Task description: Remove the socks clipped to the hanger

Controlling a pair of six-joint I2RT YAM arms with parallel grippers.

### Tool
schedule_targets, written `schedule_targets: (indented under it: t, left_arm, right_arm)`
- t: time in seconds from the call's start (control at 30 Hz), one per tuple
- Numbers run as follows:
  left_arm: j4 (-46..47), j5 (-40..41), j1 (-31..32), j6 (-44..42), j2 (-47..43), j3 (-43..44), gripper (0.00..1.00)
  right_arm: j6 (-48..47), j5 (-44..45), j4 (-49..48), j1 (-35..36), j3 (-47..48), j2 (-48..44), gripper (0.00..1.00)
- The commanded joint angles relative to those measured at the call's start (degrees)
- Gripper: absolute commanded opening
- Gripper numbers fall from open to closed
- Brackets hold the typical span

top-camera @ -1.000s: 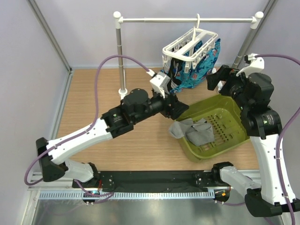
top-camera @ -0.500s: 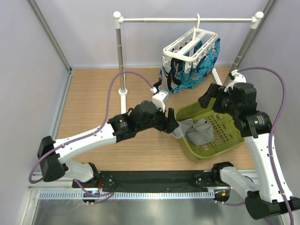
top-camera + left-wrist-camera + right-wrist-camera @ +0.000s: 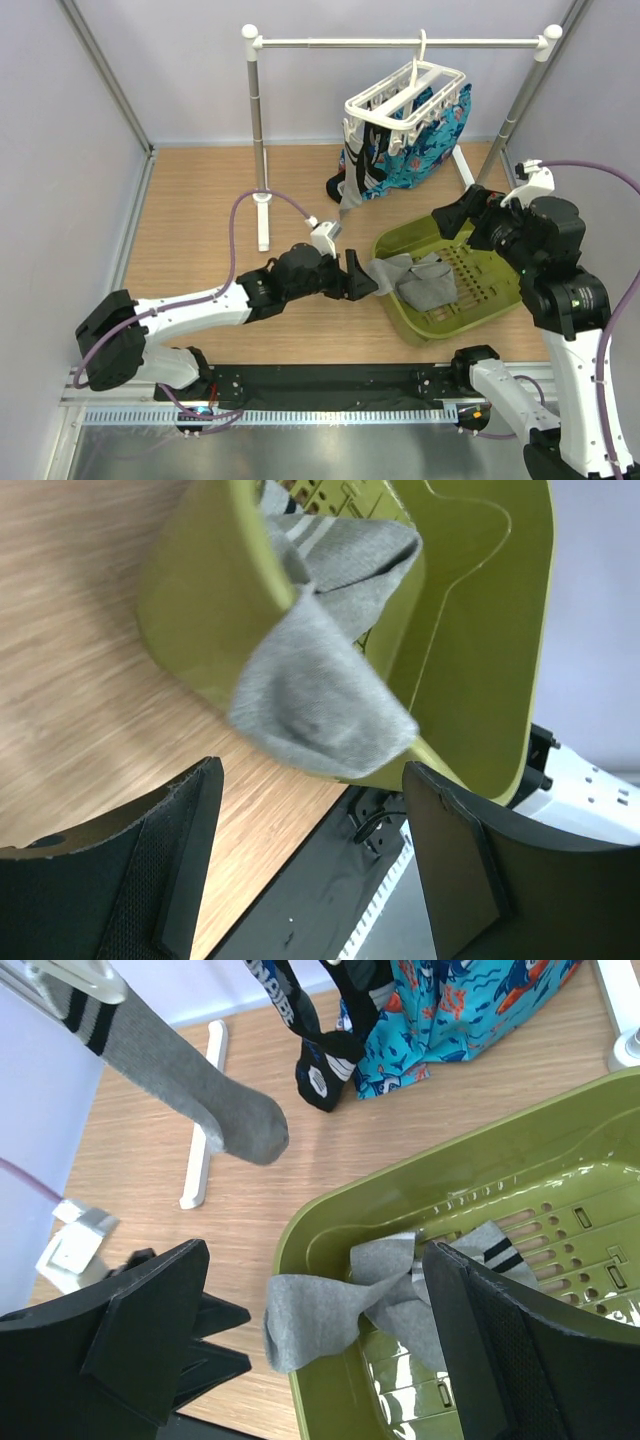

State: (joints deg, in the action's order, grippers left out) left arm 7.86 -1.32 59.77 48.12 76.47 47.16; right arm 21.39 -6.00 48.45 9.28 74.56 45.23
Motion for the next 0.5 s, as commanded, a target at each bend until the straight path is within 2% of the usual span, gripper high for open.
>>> schedule_targets:
  t: [0.0, 0.23, 0.3, 0.43, 0.47]
  left_arm:
    - [15.24, -2.02, -1.32, 7.94, 0.52, -4.08, 0.76]
    - [23.58, -2.89, -1.85, 10.85, 4.83, -4.97, 0.76]
    - [25.79, -3.16, -1.85, 11.64, 5.97, -5.23, 0.72]
    - [27.22, -3.86, -1.85, 12.35, 6.94, -4.71, 0.49]
    - [25.82, -3.95, -1.85, 12.18, 6.68, -4.18, 0.36]
  right_arm:
    - [-0.20, -0.86, -2.21, 0.04, 1.73, -1.28, 0.96]
    - [-0.56, 0.11, -2.39, 0.13, 2.08, -2.34, 0.97]
    - [-0.64, 0.29, -2.30, 0.04, 2.16, -2.60, 0.96]
    - [-1.00, 0.64, -2.13, 0.13, 2.16, -3.13, 0.96]
    - [-1.00, 0.73, -2.13, 0.21, 2.16, -3.13, 0.96]
